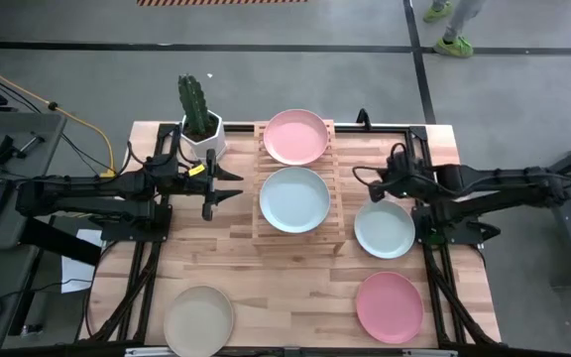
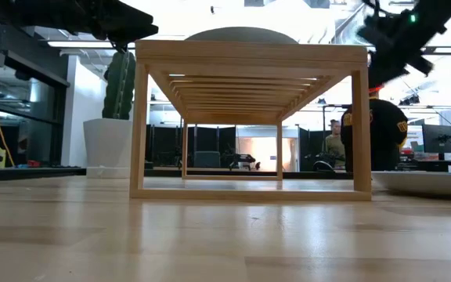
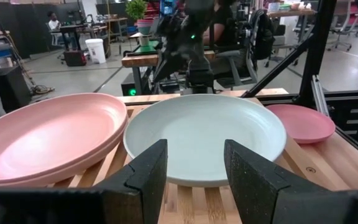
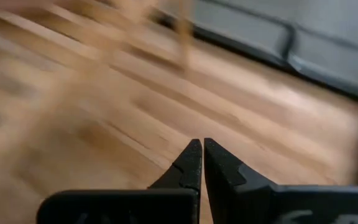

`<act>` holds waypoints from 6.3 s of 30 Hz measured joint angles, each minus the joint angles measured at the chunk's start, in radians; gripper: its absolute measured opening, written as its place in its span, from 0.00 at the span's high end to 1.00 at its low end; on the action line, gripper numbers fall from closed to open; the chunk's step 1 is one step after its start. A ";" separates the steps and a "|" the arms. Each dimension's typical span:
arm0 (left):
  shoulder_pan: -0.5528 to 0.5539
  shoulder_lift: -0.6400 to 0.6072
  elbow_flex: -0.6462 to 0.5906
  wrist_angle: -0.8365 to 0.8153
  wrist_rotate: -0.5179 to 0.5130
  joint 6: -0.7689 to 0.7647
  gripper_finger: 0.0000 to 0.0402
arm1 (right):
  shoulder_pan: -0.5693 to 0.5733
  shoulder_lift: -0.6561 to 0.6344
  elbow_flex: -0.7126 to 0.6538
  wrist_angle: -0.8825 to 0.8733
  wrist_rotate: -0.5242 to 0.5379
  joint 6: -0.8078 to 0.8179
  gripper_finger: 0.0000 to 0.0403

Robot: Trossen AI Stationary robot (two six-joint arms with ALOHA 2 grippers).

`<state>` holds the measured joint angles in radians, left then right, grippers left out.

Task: Place and stack plates onto a shelf
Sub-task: Stack the blue plate on top of the blue plate on the shelf

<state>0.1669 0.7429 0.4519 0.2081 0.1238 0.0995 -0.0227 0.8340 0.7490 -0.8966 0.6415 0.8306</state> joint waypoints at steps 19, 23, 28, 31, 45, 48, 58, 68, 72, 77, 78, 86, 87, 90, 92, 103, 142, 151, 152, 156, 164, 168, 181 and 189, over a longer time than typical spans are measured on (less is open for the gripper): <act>0.000 0.000 0.000 -0.003 0.000 0.009 0.63 | -0.099 0.153 -0.207 -0.045 -0.357 0.049 0.52; 0.000 0.000 0.000 -0.002 0.000 0.020 0.63 | -0.099 0.153 -0.245 -0.048 -0.369 0.040 0.51; 0.000 0.000 0.000 -0.002 0.000 0.024 0.63 | -0.102 0.153 -0.290 -0.008 -0.365 0.040 0.51; 0.000 0.000 0.000 -0.002 0.000 0.025 0.63 | -0.102 0.154 -0.319 0.004 -0.367 0.053 0.51; 0.000 0.000 0.000 -0.002 0.000 0.026 0.63 | -0.102 0.155 -0.323 0.022 -0.392 0.112 0.51; 0.000 0.000 0.000 -0.002 0.000 0.026 0.63 | -0.102 0.155 -0.323 0.022 -0.398 0.112 0.52; 0.000 0.000 0.000 -0.001 0.000 0.028 0.63 | -0.102 0.155 -0.323 0.015 -0.379 0.134 0.88; 0.001 0.000 0.000 -0.002 0.000 0.027 0.63 | -0.101 0.155 -0.323 0.016 -0.364 0.150 0.99; 0.001 0.000 0.000 -0.001 0.000 0.025 0.63 | -0.102 0.143 -0.323 0.013 -0.367 0.161 1.00; 0.001 0.000 0.000 -0.002 0.000 0.025 0.63 | -0.101 0.090 -0.316 0.003 -0.381 0.183 1.00; 0.001 0.000 0.000 -0.002 0.000 0.025 0.63 | -0.101 0.075 -0.307 -0.003 -0.380 0.186 1.00; 0.001 0.000 0.000 -0.001 0.000 0.025 0.63 | -0.101 -0.013 -0.174 -0.150 -0.287 0.211 1.00; 0.001 0.000 0.000 -0.001 0.000 0.025 0.63 | -0.101 -0.017 -0.152 -0.182 -0.267 0.218 1.00; 0.001 0.000 0.000 -0.002 0.000 0.025 0.63 | -0.101 -0.017 -0.090 -0.255 -0.210 0.234 1.00; 0.001 0.000 0.000 -0.001 0.000 0.026 0.63 | -0.101 -0.018 -0.057 -0.285 -0.179 0.235 1.00; 0.001 0.000 0.000 -0.002 0.000 0.025 0.63 | -0.101 -0.018 0.058 -0.363 -0.023 0.235 1.00; 0.001 0.000 0.000 -0.002 0.000 0.025 0.63 | -0.101 -0.143 -0.185 -0.109 -0.003 0.312 0.99; 0.001 0.000 0.000 -0.002 0.000 0.017 0.63 | -0.102 -0.140 -0.380 0.054 0.013 0.429 0.78; 0.001 0.000 0.000 -0.002 0.000 0.017 0.63 | -0.102 -0.139 -0.400 0.081 0.019 0.436 0.74; 0.001 0.000 0.000 -0.002 0.000 0.016 0.63 | -0.102 -0.140 -0.455 0.105 0.069 0.519 0.62; 0.001 0.000 0.000 0.000 0.000 0.016 0.63 | -0.107 -0.125 -0.576 0.352 0.057 0.578 0.58; 0.001 0.000 0.000 0.000 0.000 0.016 0.63 | -0.116 -0.104 -0.594 0.415 0.059 0.552 0.58; 0.001 0.000 0.000 0.000 0.000 0.009 0.63 | -0.148 0.022 -0.594 0.432 0.037 0.592 0.58; 0.001 0.000 0.000 0.000 0.000 0.009 0.63 | -0.148 0.126 -0.594 0.496 0.075 0.628 0.64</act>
<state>0.1676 0.7432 0.4519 0.2077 0.1238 0.1085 -0.1703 0.9599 0.1547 -0.4006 0.7167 1.4590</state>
